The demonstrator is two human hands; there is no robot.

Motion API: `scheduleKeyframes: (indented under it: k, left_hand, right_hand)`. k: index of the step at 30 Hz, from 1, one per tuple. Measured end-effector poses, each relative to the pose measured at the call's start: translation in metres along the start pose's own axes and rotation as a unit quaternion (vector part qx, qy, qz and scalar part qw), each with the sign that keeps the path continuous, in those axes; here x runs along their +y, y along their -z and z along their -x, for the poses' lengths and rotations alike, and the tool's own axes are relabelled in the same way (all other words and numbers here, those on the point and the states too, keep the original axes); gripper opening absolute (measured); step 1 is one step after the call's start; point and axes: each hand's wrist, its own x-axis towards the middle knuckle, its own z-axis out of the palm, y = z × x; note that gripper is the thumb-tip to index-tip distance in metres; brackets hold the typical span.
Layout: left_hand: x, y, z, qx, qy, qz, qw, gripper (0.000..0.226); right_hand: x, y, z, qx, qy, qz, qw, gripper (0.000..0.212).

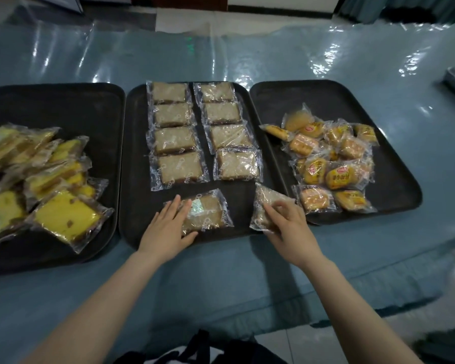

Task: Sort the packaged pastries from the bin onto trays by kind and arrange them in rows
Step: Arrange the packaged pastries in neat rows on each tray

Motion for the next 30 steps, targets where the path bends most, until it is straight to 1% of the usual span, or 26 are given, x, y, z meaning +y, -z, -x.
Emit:
scheduleKeyframes:
  k: [2, 4, 6, 8, 10, 11, 13, 14, 15, 17, 18, 20, 22, 23, 25, 27, 30]
  left_hand:
    - [-0.005, 0.004, 0.009, 0.006, 0.013, 0.035, 0.999, 0.081]
    - [-0.008, 0.011, 0.017, 0.026, 0.034, 0.09, 0.995, 0.077]
    - [-0.009, 0.019, 0.025, 0.057, 0.038, 0.124, 0.99, 0.059]
    - [-0.01, 0.024, 0.031, 0.094, 0.027, 0.145, 0.985, 0.04]
    - [-0.012, 0.027, 0.036, 0.145, 0.016, 0.182, 0.972, 0.028]
    - [-0.012, 0.03, 0.037, 0.173, 0.008, 0.197, 0.965, 0.023]
    - [-0.009, 0.038, 0.038, 0.226, 0.001, 0.206, 0.952, 0.016]
    - [-0.008, 0.043, 0.038, 0.248, 0.001, 0.206, 0.946, 0.014]
    - [-0.006, 0.049, 0.037, 0.268, 0.004, 0.204, 0.942, 0.012]
    - [-0.005, 0.06, 0.032, 0.295, 0.013, 0.199, 0.935, 0.013]
    - [-0.005, 0.065, 0.029, 0.302, 0.016, 0.201, 0.932, 0.014]
    - [-0.007, 0.074, 0.025, 0.307, 0.027, 0.213, 0.927, 0.016]
    - [-0.007, 0.079, 0.02, 0.301, 0.047, 0.229, 0.925, 0.02]
    - [-0.007, 0.081, 0.017, 0.294, 0.06, 0.233, 0.925, 0.021]
    - [-0.005, 0.081, 0.01, 0.282, 0.086, 0.234, 0.926, 0.022]
    - [-0.004, 0.079, 0.001, 0.271, 0.102, 0.248, 0.925, 0.026]
    - [-0.004, 0.079, -0.012, 0.237, 0.099, 0.279, 0.925, 0.031]
  right_hand:
    - [-0.014, -0.003, -0.001, 0.067, 0.005, -0.037, 0.997, 0.055]
    - [-0.029, -0.002, -0.006, 0.089, -0.029, -0.132, 0.987, 0.046]
    - [-0.042, -0.001, -0.011, 0.109, -0.086, -0.245, 0.959, 0.033]
    - [-0.047, -0.001, -0.018, 0.144, -0.139, -0.323, 0.925, 0.018]
    - [-0.048, -0.002, -0.024, 0.162, -0.187, -0.393, 0.885, 0.005]
    - [-0.047, -0.002, -0.027, 0.163, -0.206, -0.432, 0.863, 0.005]
    - [-0.045, -0.004, -0.033, 0.141, -0.247, -0.505, 0.815, 0.015]
    - [-0.043, -0.004, -0.037, 0.124, -0.266, -0.527, 0.797, 0.019]
    - [-0.042, -0.004, -0.041, 0.109, -0.28, -0.534, 0.79, 0.022]
    - [-0.04, -0.003, -0.049, 0.099, -0.299, -0.524, 0.792, 0.028]
    - [-0.039, -0.002, -0.053, 0.106, -0.305, -0.514, 0.795, 0.031]
    - [-0.036, 0.003, -0.058, 0.144, -0.295, -0.48, 0.813, 0.033]
    - [-0.034, 0.014, -0.063, 0.176, -0.274, -0.452, 0.83, 0.025]
    - [-0.033, 0.02, -0.065, 0.181, -0.268, -0.454, 0.83, 0.021]
    - [-0.028, 0.03, -0.07, 0.177, -0.264, -0.456, 0.831, 0.013]
    - [-0.02, 0.035, -0.074, 0.168, -0.255, -0.436, 0.846, 0.003]
    - [-0.011, 0.037, -0.077, 0.158, -0.249, -0.42, 0.858, 0.011]
